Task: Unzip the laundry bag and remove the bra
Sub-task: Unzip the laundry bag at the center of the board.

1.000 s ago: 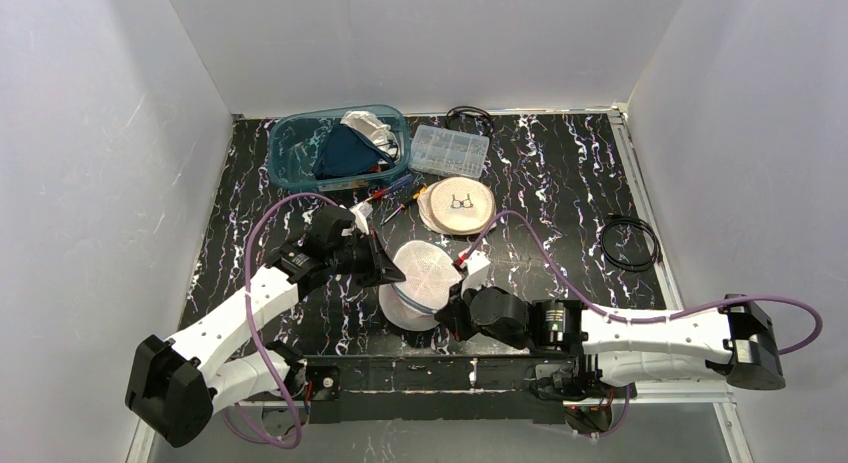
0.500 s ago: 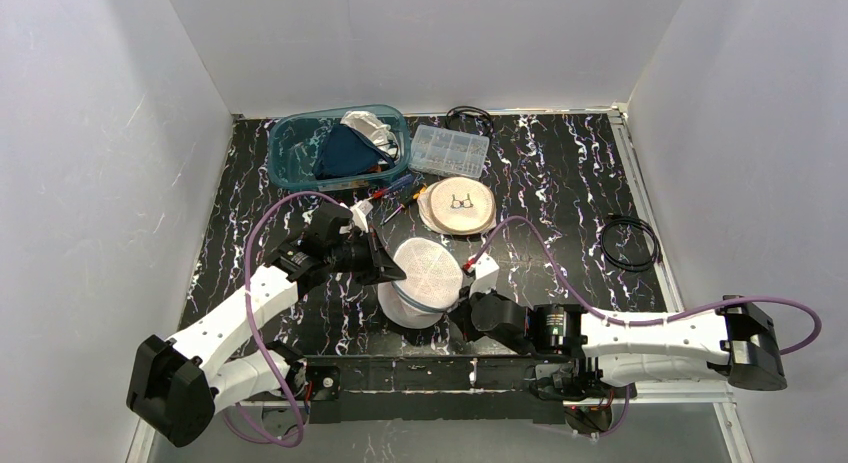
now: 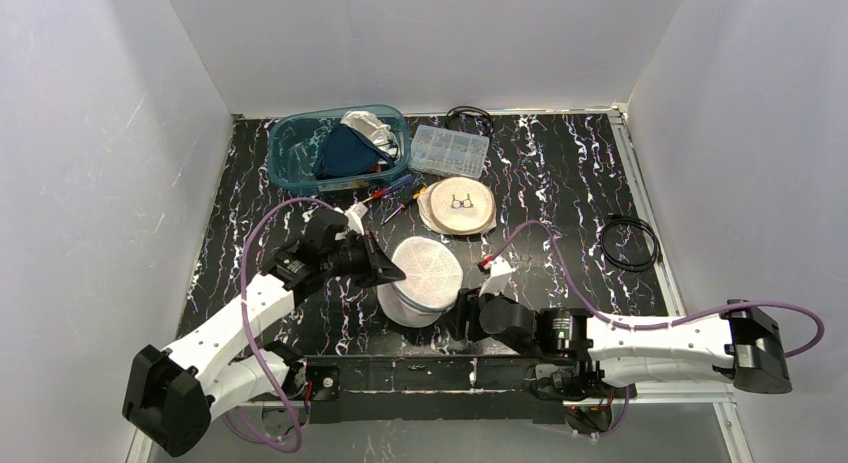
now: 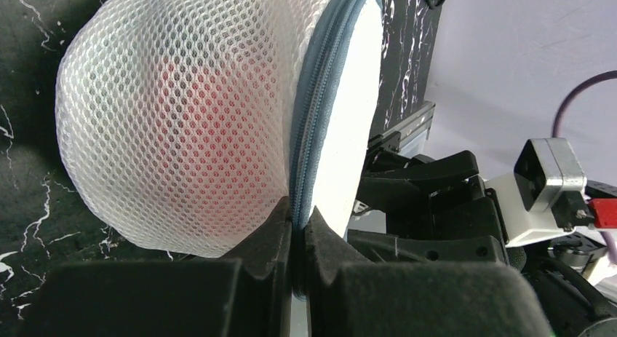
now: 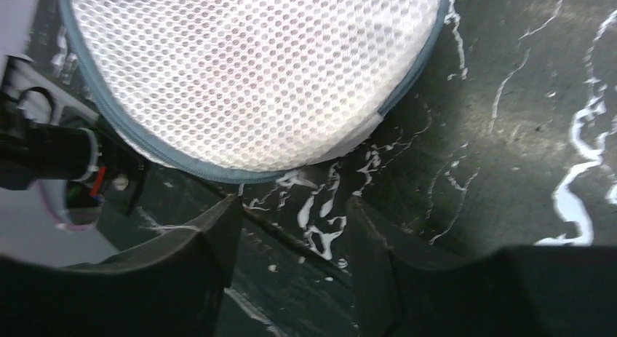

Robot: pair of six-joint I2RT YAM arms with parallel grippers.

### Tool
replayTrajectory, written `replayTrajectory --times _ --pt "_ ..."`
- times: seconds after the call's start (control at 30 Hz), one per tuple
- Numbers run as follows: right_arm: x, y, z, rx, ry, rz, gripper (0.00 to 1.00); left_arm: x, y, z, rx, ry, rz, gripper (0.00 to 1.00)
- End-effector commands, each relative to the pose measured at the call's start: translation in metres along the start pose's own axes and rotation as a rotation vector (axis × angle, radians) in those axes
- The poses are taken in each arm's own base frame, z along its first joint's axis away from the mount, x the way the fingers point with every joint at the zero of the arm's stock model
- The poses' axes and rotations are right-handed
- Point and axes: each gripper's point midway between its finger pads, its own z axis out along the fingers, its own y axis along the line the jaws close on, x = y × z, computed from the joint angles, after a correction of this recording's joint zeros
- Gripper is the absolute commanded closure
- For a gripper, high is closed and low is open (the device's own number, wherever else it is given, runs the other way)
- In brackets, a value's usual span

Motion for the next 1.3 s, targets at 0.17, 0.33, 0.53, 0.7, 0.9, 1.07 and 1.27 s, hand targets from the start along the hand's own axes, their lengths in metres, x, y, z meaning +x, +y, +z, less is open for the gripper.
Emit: replayTrajectory --times 0.17,0.33,0.53,0.7,0.9,1.07,1.27 --pt "-0.039 0.050 -0.015 -0.257 -0.135 0.489 0.31 -0.022 -0.002 -0.009 0.082 -0.229 -0.153 1.00" --pt "-0.054 0.065 -0.014 -0.304 -0.161 0.608 0.27 -0.038 0.006 -0.022 0.084 -0.385 -0.225 1.00" --pt "-0.065 0.070 -0.001 -0.265 -0.204 0.722 0.22 -0.049 0.007 -0.034 0.123 -0.503 -0.265 1.00" --pt "-0.082 0.063 0.008 -0.265 -0.315 0.798 0.19 -0.045 0.008 -0.034 0.139 -0.513 -0.261 1.00" --pt "-0.092 0.066 0.032 -0.226 -0.294 0.808 0.19 -0.036 0.013 -0.031 0.141 -0.501 -0.251 1.00" --pt "-0.103 0.062 0.058 -0.216 -0.259 0.824 0.26 -0.031 0.016 -0.030 0.138 -0.507 -0.216 1.00" --pt "-0.106 0.073 0.072 -0.250 -0.201 0.753 0.85 -0.025 0.019 -0.035 0.108 -0.513 -0.148 0.99"
